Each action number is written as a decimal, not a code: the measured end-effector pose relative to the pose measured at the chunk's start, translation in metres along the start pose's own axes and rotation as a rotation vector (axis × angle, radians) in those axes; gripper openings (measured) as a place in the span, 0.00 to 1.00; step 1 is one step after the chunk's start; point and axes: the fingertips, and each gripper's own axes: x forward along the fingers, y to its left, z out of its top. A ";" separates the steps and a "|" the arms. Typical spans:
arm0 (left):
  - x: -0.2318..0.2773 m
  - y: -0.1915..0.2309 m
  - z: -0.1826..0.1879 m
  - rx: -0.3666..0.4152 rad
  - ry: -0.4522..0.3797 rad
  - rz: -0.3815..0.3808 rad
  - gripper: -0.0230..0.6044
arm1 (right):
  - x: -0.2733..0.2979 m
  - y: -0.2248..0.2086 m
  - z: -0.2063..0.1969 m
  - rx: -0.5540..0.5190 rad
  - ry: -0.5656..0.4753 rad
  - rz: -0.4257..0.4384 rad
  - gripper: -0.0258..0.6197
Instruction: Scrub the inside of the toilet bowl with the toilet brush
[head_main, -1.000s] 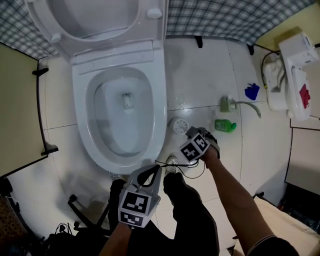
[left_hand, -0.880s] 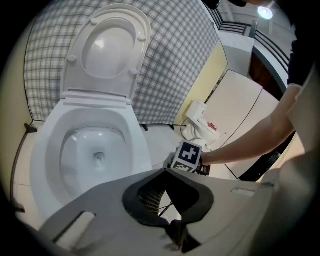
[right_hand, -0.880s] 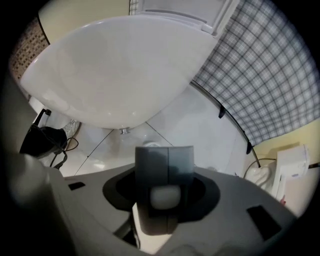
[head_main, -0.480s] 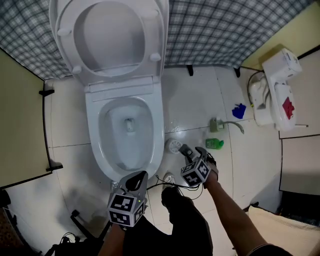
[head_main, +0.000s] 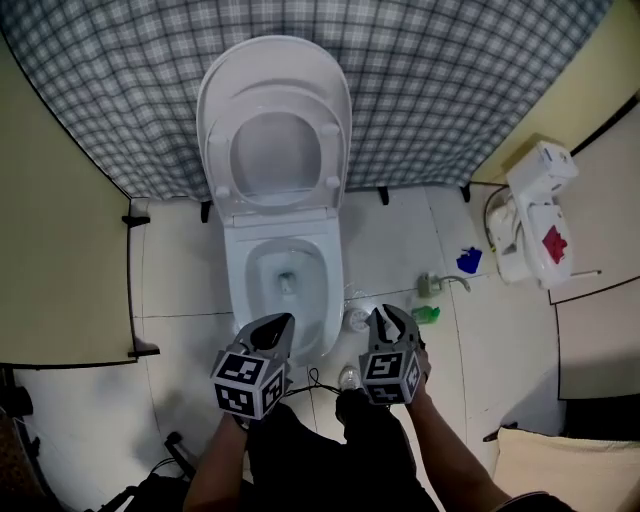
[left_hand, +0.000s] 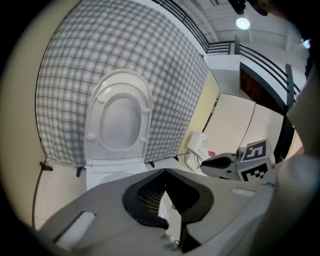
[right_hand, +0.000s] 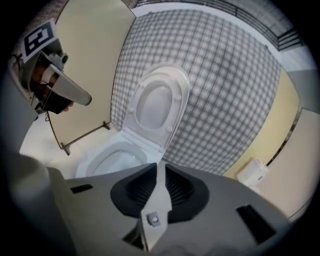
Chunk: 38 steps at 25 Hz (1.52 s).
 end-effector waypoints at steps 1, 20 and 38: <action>-0.011 -0.001 0.015 0.010 -0.017 0.005 0.05 | -0.015 0.000 0.022 0.000 -0.050 -0.025 0.13; -0.186 -0.057 0.237 0.196 -0.416 0.069 0.05 | -0.220 -0.049 0.304 0.298 -0.771 0.171 0.04; -0.171 -0.082 0.278 0.254 -0.442 0.001 0.05 | -0.218 -0.048 0.336 0.410 -0.760 0.470 0.05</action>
